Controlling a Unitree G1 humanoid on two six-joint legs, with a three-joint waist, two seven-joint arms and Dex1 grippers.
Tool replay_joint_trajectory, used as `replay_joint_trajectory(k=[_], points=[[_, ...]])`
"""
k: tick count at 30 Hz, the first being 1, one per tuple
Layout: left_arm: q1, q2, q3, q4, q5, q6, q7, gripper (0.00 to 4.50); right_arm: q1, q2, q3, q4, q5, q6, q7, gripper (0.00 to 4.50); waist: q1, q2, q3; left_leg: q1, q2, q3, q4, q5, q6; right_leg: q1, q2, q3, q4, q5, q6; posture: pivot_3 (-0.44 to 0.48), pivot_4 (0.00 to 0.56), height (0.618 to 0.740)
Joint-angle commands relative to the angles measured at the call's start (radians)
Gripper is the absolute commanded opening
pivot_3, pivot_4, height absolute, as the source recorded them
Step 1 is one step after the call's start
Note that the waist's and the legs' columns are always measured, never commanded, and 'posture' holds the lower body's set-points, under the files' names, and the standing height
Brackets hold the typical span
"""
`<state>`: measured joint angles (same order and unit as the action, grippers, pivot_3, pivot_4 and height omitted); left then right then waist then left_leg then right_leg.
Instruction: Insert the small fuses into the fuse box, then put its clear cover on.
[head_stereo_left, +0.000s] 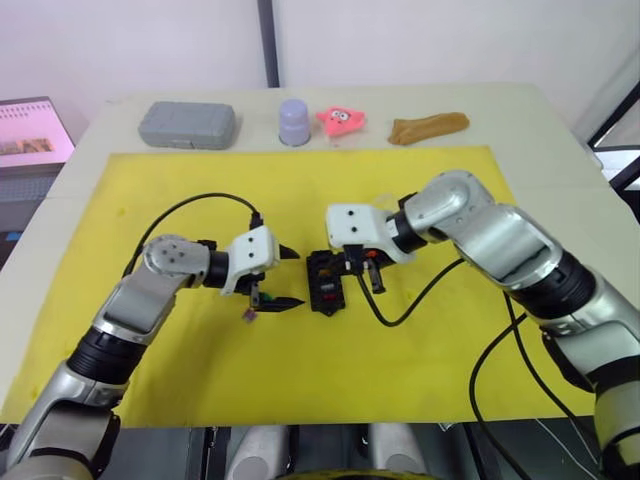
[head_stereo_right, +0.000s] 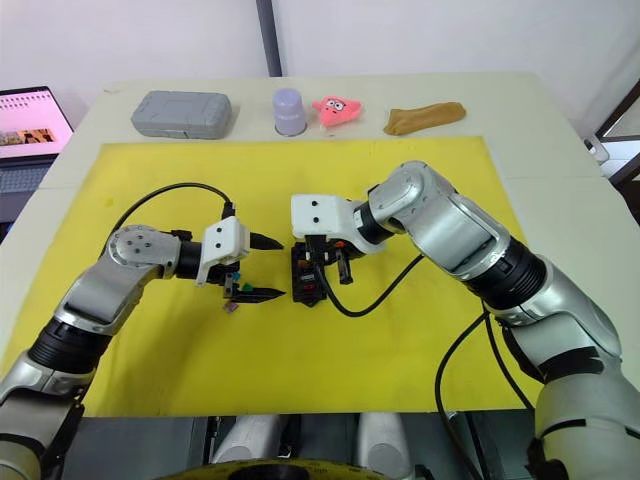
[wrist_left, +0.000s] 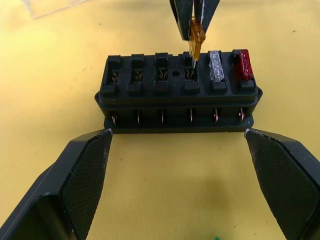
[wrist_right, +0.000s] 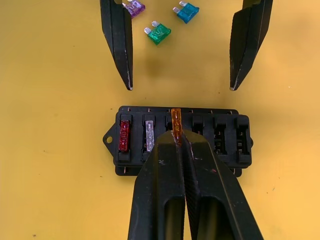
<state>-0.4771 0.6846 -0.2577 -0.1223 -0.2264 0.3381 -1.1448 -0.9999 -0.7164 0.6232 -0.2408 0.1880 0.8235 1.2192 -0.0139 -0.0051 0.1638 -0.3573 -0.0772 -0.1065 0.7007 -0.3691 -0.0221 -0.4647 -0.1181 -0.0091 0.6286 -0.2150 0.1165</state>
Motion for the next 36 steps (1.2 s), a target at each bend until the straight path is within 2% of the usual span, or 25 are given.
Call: replay_joint_trajectory(k=[1,36], points=[[-0.001,-0.003,0.004,-0.038,0.006,-0.006,0.007,4.45,0.005,0.008,-0.001,-0.021,-0.018,-0.007,0.009,0.00,0.000,0.000,0.000,0.000,0.000,0.000,0.000,0.000,0.000,0.000,0.000,0.000,0.000,0.000,0.000,0.000,0.150,0.740],[0.000,-0.018,-0.001,-0.050,0.011,0.003,0.008,4.45,0.003,0.024,-0.028,0.016,-0.073,-0.031,0.038,0.00,0.000,0.000,0.000,0.000,0.000,0.000,0.000,0.000,0.000,0.000,0.000,0.000,0.000,0.000,0.000,0.000,0.150,0.740]])
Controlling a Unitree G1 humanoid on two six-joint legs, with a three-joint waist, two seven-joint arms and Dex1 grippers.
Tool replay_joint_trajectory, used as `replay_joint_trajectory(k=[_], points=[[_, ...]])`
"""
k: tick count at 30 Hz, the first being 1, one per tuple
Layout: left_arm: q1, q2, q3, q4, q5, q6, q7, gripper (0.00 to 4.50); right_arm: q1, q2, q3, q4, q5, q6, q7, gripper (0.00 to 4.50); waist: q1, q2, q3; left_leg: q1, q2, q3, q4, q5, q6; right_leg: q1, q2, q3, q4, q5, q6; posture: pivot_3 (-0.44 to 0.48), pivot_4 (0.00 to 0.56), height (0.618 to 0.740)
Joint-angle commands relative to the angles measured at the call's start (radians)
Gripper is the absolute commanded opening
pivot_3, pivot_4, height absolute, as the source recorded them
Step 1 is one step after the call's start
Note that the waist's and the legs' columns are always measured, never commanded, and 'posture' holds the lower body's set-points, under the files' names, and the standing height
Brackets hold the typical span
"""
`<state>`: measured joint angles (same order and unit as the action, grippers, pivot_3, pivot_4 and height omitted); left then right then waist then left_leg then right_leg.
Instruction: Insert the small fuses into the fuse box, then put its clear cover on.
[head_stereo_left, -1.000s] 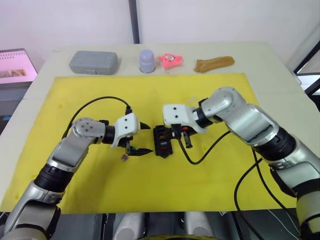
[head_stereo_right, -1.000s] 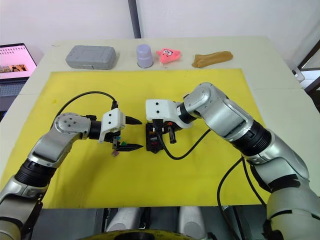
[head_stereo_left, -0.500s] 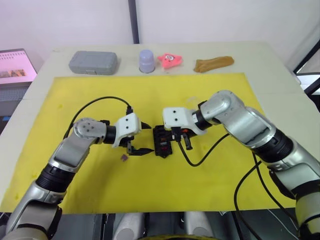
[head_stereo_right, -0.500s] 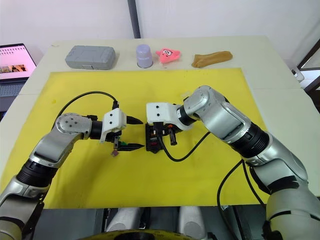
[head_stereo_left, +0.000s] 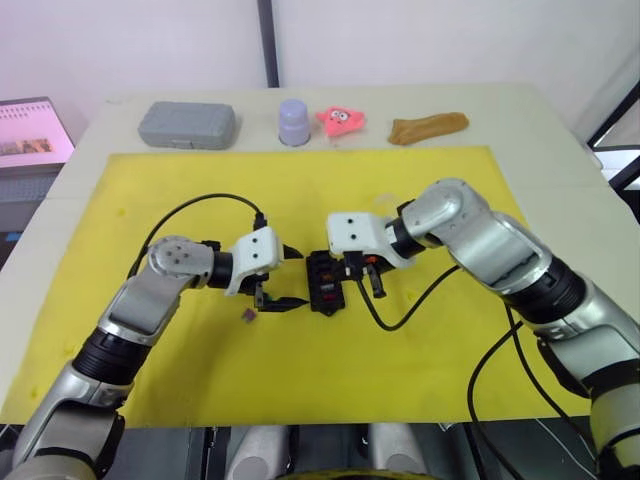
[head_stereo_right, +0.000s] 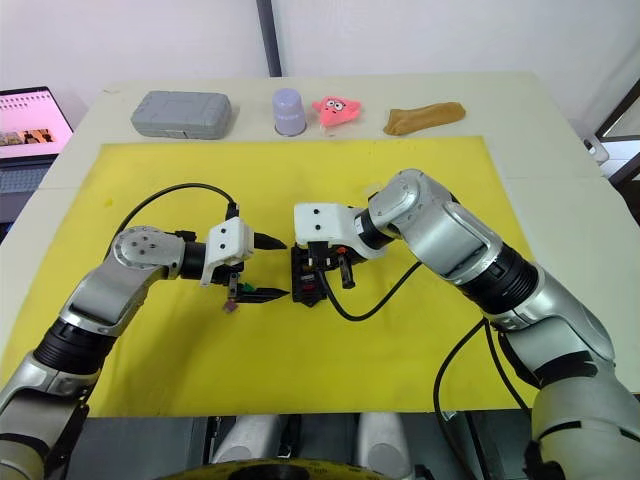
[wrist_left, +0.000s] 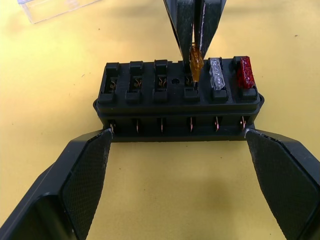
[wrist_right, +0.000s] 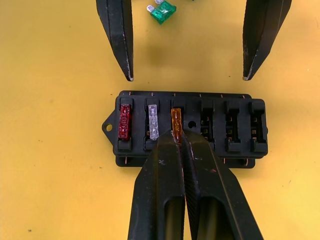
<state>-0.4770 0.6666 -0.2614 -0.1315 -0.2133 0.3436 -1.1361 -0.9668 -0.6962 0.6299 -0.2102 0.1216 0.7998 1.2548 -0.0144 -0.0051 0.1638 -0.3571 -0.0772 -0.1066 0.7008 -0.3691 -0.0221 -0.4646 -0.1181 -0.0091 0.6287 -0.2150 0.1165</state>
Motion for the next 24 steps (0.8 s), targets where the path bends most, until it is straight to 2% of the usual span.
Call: replay_joint_trajectory(k=[1,24], points=[[0.000,0.001,0.002,-0.041,-0.002,-0.002,-0.002,4.45,-0.030,0.004,-0.035,-0.014,-0.007,-0.008,0.003,0.00,0.000,0.000,0.000,0.000,0.000,0.000,0.000,0.000,0.000,0.000,0.000,0.000,0.000,0.000,0.000,0.000,0.150,0.740],[0.002,-0.001,0.004,-0.049,0.003,0.001,0.008,4.45,-0.001,0.022,-0.003,0.028,-0.043,-0.035,0.018,0.00,0.000,0.000,0.000,0.000,0.000,0.000,0.000,0.000,0.000,0.000,0.000,0.000,0.000,0.000,0.000,0.000,0.150,0.740]])
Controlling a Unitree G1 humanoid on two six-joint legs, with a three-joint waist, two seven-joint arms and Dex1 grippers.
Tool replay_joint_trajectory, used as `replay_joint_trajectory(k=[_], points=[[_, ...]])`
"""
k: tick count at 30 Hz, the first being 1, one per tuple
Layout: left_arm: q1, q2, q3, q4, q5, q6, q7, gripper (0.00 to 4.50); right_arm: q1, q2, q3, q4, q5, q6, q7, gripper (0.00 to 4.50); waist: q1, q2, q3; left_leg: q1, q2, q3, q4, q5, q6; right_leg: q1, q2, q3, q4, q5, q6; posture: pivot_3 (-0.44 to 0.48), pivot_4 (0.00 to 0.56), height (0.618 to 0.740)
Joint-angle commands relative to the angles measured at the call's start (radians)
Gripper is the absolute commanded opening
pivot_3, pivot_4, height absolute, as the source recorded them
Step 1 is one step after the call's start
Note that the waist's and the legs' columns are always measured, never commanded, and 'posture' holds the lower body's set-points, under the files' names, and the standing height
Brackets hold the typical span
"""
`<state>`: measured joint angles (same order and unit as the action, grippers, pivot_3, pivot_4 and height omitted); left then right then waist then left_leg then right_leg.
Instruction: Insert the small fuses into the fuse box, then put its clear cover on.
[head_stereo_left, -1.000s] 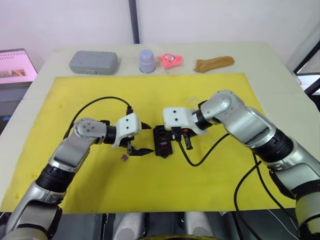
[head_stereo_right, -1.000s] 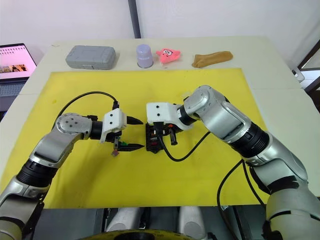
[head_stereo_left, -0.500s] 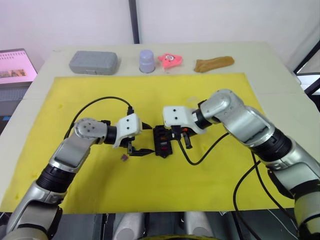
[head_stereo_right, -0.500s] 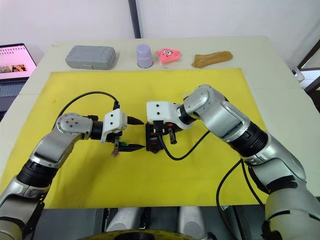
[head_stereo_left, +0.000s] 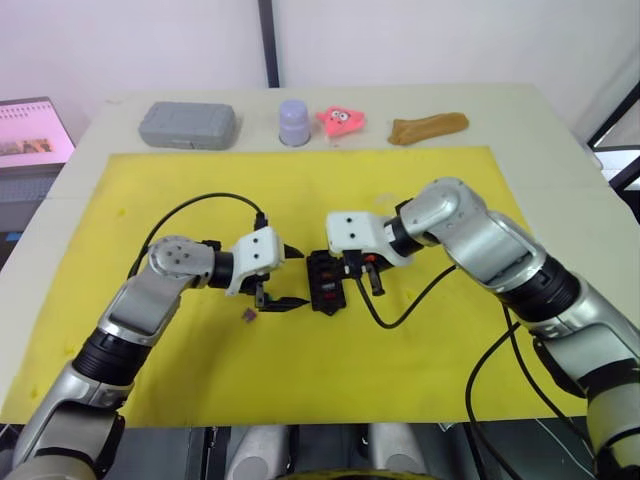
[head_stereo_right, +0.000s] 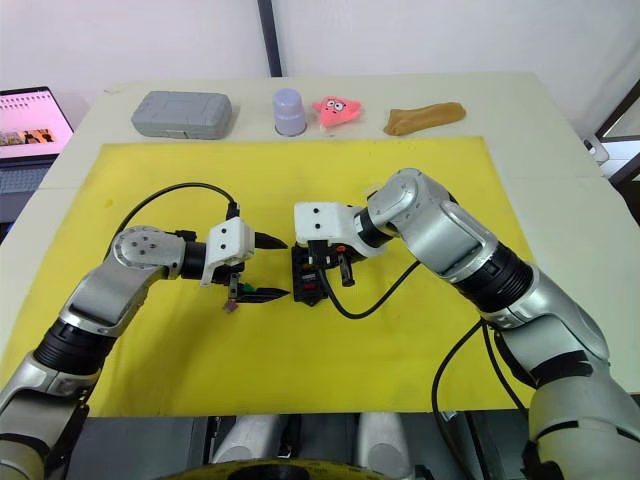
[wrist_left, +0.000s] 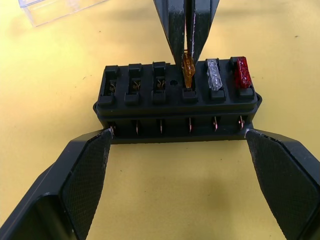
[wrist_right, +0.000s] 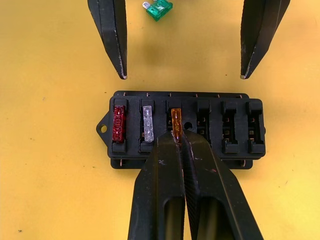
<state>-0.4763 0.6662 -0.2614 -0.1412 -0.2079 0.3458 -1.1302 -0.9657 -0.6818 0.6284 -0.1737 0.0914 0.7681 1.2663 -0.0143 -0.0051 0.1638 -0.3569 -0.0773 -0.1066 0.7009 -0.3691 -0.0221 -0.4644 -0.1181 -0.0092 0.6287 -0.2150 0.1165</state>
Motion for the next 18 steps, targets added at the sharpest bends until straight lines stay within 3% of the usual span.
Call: replay_joint_trajectory(k=[1,18], points=[[0.001,-0.002,0.004,-0.038,-0.002,-0.002,0.003,4.45,-0.002,0.009,0.000,-0.009,-0.014,-0.005,0.008,0.00,0.000,0.000,0.000,0.000,0.000,0.000,0.000,0.000,0.000,0.000,0.000,0.000,0.000,0.000,0.000,0.000,0.150,0.740],[0.013,-0.016,0.004,-0.040,0.003,-0.003,0.023,4.45,-0.022,0.043,0.036,0.017,-0.092,-0.053,0.046,0.00,-0.002,0.000,0.000,0.000,0.000,0.000,0.000,0.000,0.000,0.000,0.000,0.000,0.000,0.000,0.000,0.000,0.150,0.740]])
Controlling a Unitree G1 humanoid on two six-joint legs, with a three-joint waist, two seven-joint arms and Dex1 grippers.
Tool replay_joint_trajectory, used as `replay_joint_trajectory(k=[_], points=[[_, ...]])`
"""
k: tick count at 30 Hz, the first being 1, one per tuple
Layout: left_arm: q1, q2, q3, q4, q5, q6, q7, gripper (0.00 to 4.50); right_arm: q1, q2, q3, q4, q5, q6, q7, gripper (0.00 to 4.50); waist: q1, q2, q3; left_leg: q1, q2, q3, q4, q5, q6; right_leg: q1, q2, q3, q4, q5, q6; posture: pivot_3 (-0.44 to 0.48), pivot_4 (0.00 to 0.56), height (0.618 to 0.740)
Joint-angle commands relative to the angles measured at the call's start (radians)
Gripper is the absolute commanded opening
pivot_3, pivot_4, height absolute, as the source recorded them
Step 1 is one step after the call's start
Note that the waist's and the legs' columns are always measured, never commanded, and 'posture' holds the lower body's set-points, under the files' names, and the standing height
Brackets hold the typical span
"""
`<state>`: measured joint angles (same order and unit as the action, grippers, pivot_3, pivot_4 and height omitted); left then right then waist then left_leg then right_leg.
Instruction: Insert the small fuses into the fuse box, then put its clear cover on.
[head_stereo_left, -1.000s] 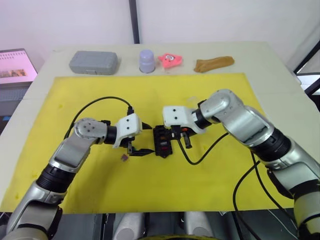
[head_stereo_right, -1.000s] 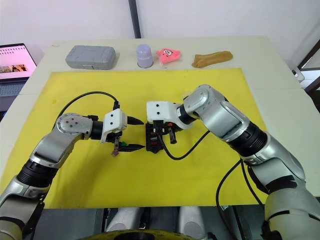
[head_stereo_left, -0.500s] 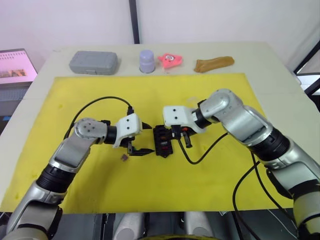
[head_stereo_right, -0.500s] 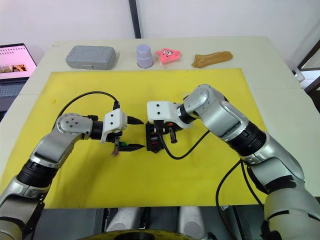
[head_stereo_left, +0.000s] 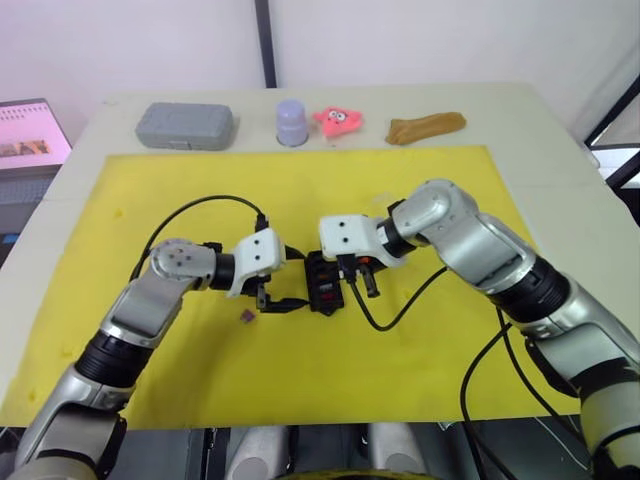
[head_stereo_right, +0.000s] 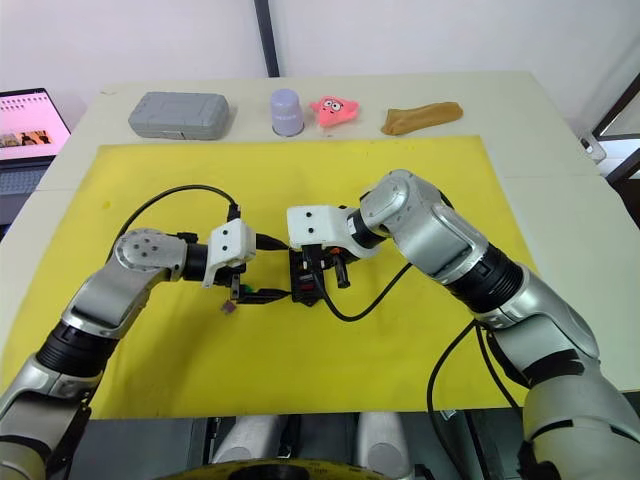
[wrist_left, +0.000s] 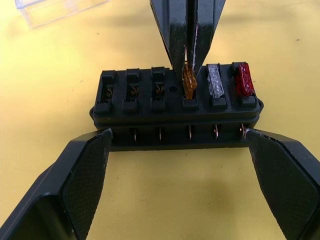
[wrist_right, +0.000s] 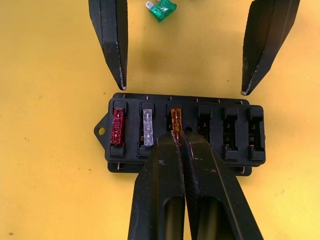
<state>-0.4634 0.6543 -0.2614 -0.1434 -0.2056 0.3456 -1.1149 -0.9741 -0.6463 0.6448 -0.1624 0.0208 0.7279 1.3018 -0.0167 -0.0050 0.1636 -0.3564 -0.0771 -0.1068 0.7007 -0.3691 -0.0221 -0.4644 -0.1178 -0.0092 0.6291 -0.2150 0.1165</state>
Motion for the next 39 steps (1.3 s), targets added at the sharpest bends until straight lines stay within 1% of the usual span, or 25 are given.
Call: replay_joint_trajectory(k=[1,19,21,22,23,39], points=[[0.000,-0.005,0.004,-0.037,0.000,-0.003,0.008,4.45,-0.012,0.007,0.021,0.005,-0.024,-0.012,0.014,0.00,0.000,0.000,0.000,0.000,0.000,0.000,0.000,0.000,0.000,0.000,0.000,0.000,0.000,0.000,0.000,0.000,0.150,0.740],[-0.003,-0.007,0.005,-0.029,0.003,-0.009,0.010,4.45,-0.009,0.016,0.009,-0.018,-0.027,0.021,0.029,0.00,0.000,0.000,0.000,0.001,0.000,0.000,0.000,0.000,0.000,0.001,0.000,0.000,0.000,0.000,0.000,0.000,0.150,0.740],[-0.003,-0.006,0.005,-0.028,0.003,-0.009,0.009,4.50,-0.012,0.017,0.003,-0.020,-0.025,0.028,0.028,0.65,0.000,0.000,0.000,0.001,0.000,0.000,0.000,0.000,0.000,0.001,0.000,0.000,0.000,0.000,0.000,0.000,0.150,0.740],[-0.003,-0.006,0.005,-0.028,0.004,-0.010,0.009,4.50,-0.013,0.019,0.000,-0.021,-0.024,0.032,0.025,0.85,0.000,0.000,0.000,0.001,0.000,0.000,0.000,0.000,0.000,0.001,0.000,0.000,0.000,0.000,0.000,0.000,0.150,0.740],[-0.003,-0.005,0.005,-0.028,0.004,-0.011,0.009,4.50,-0.016,0.021,-0.005,-0.020,-0.022,0.034,0.023,1.30,0.000,0.000,0.000,0.000,0.000,0.000,0.000,0.000,0.000,0.000,0.000,0.000,0.000,0.000,0.000,0.000,0.150,0.740],[-0.007,-0.003,0.008,-0.019,0.005,-0.013,0.006,4.50,-0.062,0.012,-0.068,0.002,0.013,0.047,0.037,1.30,0.001,0.000,0.000,0.000,0.000,0.000,0.000,0.000,0.000,0.000,0.000,0.000,0.000,0.000,0.000,0.000,0.150,0.740]])
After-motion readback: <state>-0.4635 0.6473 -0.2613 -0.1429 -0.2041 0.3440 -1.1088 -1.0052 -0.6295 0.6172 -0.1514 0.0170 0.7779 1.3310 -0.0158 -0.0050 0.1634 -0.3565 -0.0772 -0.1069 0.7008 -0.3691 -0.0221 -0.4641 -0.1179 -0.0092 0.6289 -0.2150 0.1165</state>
